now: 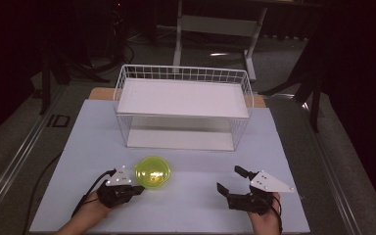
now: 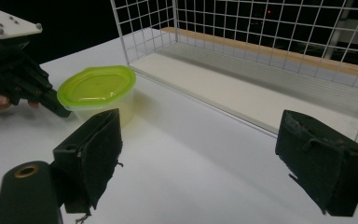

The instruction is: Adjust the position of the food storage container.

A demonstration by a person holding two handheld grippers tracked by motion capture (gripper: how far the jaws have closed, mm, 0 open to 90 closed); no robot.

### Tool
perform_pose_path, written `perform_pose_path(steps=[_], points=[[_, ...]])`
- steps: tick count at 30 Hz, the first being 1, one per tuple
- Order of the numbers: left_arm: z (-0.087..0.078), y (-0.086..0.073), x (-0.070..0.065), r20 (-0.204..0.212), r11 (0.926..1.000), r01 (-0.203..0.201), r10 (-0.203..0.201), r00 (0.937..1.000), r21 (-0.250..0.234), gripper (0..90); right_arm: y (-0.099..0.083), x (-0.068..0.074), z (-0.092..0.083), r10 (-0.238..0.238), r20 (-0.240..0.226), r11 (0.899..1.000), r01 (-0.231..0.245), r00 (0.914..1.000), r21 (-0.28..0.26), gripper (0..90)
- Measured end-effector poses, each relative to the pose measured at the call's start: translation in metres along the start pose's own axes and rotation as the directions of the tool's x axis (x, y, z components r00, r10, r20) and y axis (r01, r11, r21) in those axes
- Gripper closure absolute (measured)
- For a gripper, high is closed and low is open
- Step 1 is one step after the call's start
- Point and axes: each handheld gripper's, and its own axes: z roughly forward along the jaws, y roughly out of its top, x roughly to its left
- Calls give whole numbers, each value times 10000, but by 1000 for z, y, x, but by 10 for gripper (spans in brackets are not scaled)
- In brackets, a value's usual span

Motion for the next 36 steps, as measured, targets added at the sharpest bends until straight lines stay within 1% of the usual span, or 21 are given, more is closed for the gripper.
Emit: perform_pose_path(steps=[2, 4, 6, 7, 10, 12, 13, 15, 17, 20, 23, 24, 26, 29, 30, 33, 35, 36], points=[[-4, -2, 8, -311, 9997, 203, -207, 9993, -110, 900, 0, 0, 0, -36, -9, 10000, 36, 10000, -14, 144], [-7, -2, 18, -474, 9984, 509, -520, 9975, -241, 900, 1, 0, 0, -6, -12, 10000, 6, 10000, -31, 144], [-7, 1, 26, -784, 9980, 562, -585, 9952, -304, 900, 1, 0, 0, -13, -5, 10000, 13, 10000, -28, 144], [-7, 2, 29, -871, 9978, 578, -603, 9944, -311, 900, 1, 0, 0, -21, -16, 10000, 21, 10000, -39, 144], [-2, 6, 37, -982, 9971, 699, -727, 9925, -315, 900, 1, 0, -1, -33, -10, 10000, 33, 10000, -58, 144], [4, 10, 41, -829, 9970, 697, -723, 9939, -333, 900, 1, 0, -1, 3, 19, 10000, -3, 10000, -12, 145], [6, 12, 41, -828, 9970, 704, -729, 9939, -323, 900, 0, -1, 0, 24, 16, 10000, -24, 10000, -4, 144], [12, 16, 40, -707, 9974, 650, -670, 9952, -310, 900, 0, -1, 1, 41, 4, 10000, -41, 10000, 15, 145], [15, 19, 39, -539, 9971, 702, -716, 9960, -278, 900, 0, -1, 0, 9, 22, 10000, -9, 10000, 41, 145], [18, 23, 33, -310, 9971, 724, -732, 9968, -240, 900, 0, 0, -1, -15, -3, 10000, 15, 10000, 58, 144], [24, 26, 24, -126, 9990, 440, -442, 9989, -97, 900, 0, 0, -2, 33, 22, 10000, -33, 10000, -20, 145], [27, 27, 20, -133, 9993, 363, -362, 9993, 84, 900, 0, 0, -3, 20, 24, 10000, -20, 10000, -26, 145], [32, 28, 15, -69, 9996, 209, -208, 9998, 200, 900, 0, -1, -3, 31, 11, 10000, -31, 10000, -21, 145], [37, 30, 8, 212, 9995, 174, -180, 9996, 262, 900, 0, -1, -4, 25, 0, 10000, -25, 10000, -18, 145], [38, 31, 6, 344, 9995, 232, -240, 9991, 230, 900, 0, -1, -3, 30, -14, 10000, -30, 10000, -26, 145], [41, 33, 0, 597, 9997, 115, -127, 9981, 195, 900, 0, -1, -3, 31, -20, 10000, -31, 10000, -10, 145], [43, 35, -3, 630, 9997, 31, -47, 9980, 255, 900, 0, -1, -2, 66, -48, 10000, -66, 10000, 14, 145], [43, 35, -3, 545, 9996, 30, -45, 9985, 280, 900, 0, -1, -2, 62, -48, 10000, -62, 10000, 24, 145]])
